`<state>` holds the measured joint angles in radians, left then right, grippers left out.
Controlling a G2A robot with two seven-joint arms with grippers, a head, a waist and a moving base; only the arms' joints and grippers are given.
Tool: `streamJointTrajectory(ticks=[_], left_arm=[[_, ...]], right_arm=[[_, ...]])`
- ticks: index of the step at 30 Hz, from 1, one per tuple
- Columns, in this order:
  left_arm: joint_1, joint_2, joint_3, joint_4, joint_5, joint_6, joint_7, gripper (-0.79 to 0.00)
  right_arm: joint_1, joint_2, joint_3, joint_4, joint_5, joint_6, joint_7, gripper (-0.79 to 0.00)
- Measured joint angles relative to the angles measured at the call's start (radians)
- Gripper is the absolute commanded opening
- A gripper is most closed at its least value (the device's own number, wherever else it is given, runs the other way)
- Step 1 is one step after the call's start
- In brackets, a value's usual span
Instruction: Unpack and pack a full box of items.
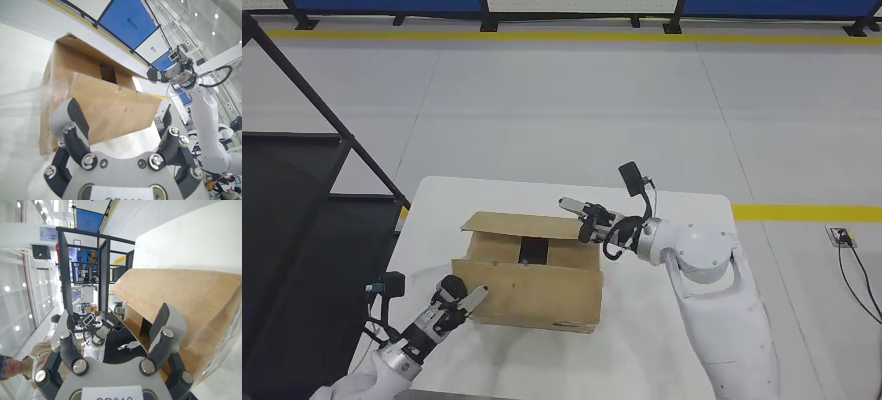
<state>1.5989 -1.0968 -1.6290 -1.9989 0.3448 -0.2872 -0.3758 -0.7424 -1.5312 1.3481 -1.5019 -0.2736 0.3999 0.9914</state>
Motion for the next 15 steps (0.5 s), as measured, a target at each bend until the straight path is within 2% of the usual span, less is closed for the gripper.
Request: streamJointTrajectory(ticks=[7,12,15], left_arm=[[-0.035,-0.003,0.041,0.004,0.066,0.022,0.026,0.000],[-0.069,-0.007,0.081,0.016,0.121,0.052,0.042,0.000],[-0.097,-0.009,0.109,0.027,0.135,0.064,0.035,0.000]], right_arm=[[0.082,-0.010,-0.048,0.115,0.085,0.170,-0.029,0.000],[0.111,-0.009,-0.072,0.166,0.153,0.151,0.032,0.000],[0.128,-0.010,-0.093,0.197,0.163,0.160,0.020,0.000]])
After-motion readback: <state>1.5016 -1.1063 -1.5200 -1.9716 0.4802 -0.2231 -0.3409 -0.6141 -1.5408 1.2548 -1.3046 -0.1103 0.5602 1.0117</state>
